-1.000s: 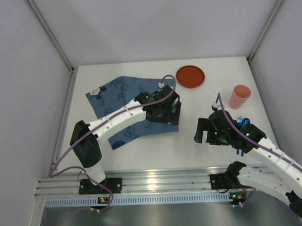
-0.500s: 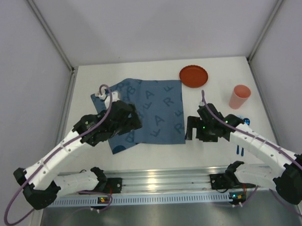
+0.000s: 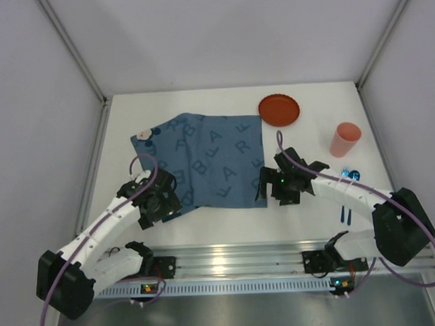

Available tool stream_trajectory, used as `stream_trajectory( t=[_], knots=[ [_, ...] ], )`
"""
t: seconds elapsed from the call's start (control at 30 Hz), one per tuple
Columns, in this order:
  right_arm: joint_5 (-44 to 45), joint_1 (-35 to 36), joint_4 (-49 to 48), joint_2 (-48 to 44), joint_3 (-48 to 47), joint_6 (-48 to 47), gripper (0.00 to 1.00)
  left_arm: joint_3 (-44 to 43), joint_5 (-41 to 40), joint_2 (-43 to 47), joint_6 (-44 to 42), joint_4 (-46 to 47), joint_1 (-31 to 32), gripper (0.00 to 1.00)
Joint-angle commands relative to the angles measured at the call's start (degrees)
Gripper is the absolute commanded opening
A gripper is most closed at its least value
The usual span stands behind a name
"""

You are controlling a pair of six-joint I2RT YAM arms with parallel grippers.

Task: Set the dinner table for one person

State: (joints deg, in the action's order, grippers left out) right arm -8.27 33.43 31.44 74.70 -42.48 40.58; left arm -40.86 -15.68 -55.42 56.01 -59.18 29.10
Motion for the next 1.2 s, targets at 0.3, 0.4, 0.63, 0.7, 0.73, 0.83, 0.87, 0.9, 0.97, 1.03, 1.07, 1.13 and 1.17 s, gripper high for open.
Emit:
stream_trajectory(
  t=[0.3, 0.4, 0.63, 0.7, 0.73, 0.83, 0.87, 0.9, 0.97, 1.03, 1.07, 1.13, 1.17],
  knots=[
    [-2.71, -3.28, -10.16, 9.50, -2.70, 0.12, 1.00, 2.45, 1.88, -14.71, -3.71, 15.31, -4.14, 0.95],
    [-3.33, -3.55, -11.48, 12.66, -4.10, 0.73, 1.00, 3.85, 1.97, -16.65, -4.59, 17.16, -5.02, 0.90],
    [-3.33, -3.72, -12.46, 18.72, -8.32, 1.26, 0.97, 6.14, 3.90, -22.97, -5.64, 22.78, -7.13, 0.63],
    [-3.68, -3.72, -12.54, 20.40, -9.37, 1.43, 0.90, 6.32, 3.91, -24.82, -6.26, 23.84, -7.83, 0.51],
    [-3.94, -3.72, -12.72, 21.27, -9.64, 1.43, 0.80, 6.32, 4.08, -26.39, -7.05, 24.80, -8.27, 0.46],
    [-4.21, -3.90, -12.72, 22.51, -10.08, 0.91, 0.44, 5.80, 5.13, -27.29, -8.37, 25.25, -10.38, 0.10],
    [-4.38, -4.16, -12.63, 22.77, -10.08, 0.65, 0.35, 4.66, 5.31, -27.11, -8.46, 24.47, -10.82, 0.00],
    [-4.38, -4.77, -12.55, 22.86, -9.91, 0.21, 0.16, 4.04, 5.40, -26.76, -8.63, 23.76, -11.60, 0.00],
    [-4.04, -5.65, -11.67, 22.69, -9.64, -0.23, 0.00, 1.33, 4.70, -25.54, -9.51, 21.40, -12.14, 0.00],
    [-3.16, -8.02, -10.62, 21.38, -8.85, -1.20, 0.00, -0.87, 3.82, -24.65, -10.47, 19.20, -12.93, 0.00],
    [-2.11, -9.07, -9.31, 20.67, -8.41, -1.81, 0.00, -3.41, 3.21, -24.22, -10.92, 17.62, -13.28, 0.00],
    [-0.70, -12.68, -7.46, 18.22, -6.75, -4.09, 0.00, -5.80, 0.40, -23.60, -11.88, 12.61, -14.33, 0.00],
    [0.96, -14.08, -5.45, 17.42, -6.13, -5.06, 0.00, -7.72, -0.39, -23.07, -12.24, 11.20, -14.77, 0.00]
  ],
)
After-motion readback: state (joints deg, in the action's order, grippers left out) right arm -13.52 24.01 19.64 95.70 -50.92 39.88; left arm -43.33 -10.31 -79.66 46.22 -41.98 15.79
